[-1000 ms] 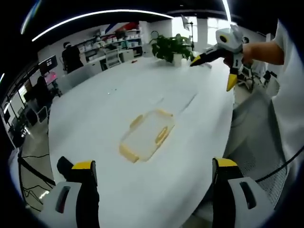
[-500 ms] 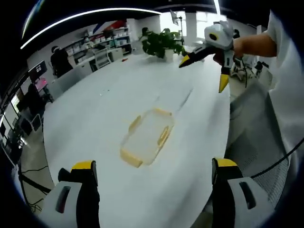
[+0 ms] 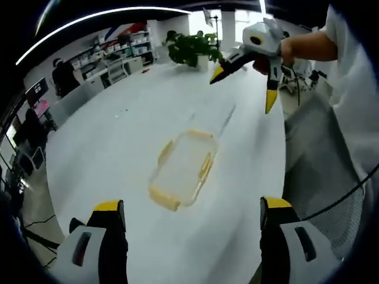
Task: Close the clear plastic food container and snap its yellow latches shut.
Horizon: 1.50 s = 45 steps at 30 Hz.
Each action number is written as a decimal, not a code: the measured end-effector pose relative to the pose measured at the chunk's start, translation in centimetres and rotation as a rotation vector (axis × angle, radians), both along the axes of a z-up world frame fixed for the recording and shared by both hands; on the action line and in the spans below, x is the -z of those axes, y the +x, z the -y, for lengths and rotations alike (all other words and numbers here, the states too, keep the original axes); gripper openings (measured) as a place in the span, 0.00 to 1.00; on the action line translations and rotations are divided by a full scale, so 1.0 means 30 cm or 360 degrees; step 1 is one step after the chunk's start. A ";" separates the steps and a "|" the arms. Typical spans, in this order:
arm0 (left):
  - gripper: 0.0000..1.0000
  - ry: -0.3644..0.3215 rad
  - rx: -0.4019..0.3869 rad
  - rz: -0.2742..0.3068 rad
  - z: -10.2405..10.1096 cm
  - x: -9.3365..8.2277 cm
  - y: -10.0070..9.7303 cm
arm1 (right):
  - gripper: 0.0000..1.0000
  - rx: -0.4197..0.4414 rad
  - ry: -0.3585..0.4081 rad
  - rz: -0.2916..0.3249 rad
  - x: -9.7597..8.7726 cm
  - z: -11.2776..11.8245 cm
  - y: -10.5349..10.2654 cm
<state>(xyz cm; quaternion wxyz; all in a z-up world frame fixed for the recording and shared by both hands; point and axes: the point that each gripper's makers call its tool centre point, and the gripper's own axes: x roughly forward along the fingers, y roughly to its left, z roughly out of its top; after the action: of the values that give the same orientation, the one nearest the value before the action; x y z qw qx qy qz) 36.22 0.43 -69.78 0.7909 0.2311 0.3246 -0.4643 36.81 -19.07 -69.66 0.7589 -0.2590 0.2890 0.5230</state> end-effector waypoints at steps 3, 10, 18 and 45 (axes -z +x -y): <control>0.92 0.0009 0.0000 -0.0001 -0.002 0.008 0.024 | 0.89 0.0006 0.0001 -0.0003 0.004 0.000 0.024; 0.88 0.0112 0.0158 -0.0041 0.003 0.055 0.026 | 0.87 -0.0048 -0.0048 -0.0025 0.039 -0.011 0.066; 0.87 0.0154 0.0235 -0.0070 0.012 0.091 0.055 | 0.82 -0.0164 -0.0139 -0.0022 0.094 -0.024 0.096; 0.72 0.0304 0.0472 -0.0088 0.010 0.249 0.156 | 0.65 -0.0402 -0.0304 -0.0078 0.228 -0.081 0.176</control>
<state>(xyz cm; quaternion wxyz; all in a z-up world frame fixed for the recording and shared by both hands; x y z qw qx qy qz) 40.90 0.14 -77.25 0.6790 0.3378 0.3511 -0.5492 42.09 -16.62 -76.52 0.6518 -0.3512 0.3211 0.5905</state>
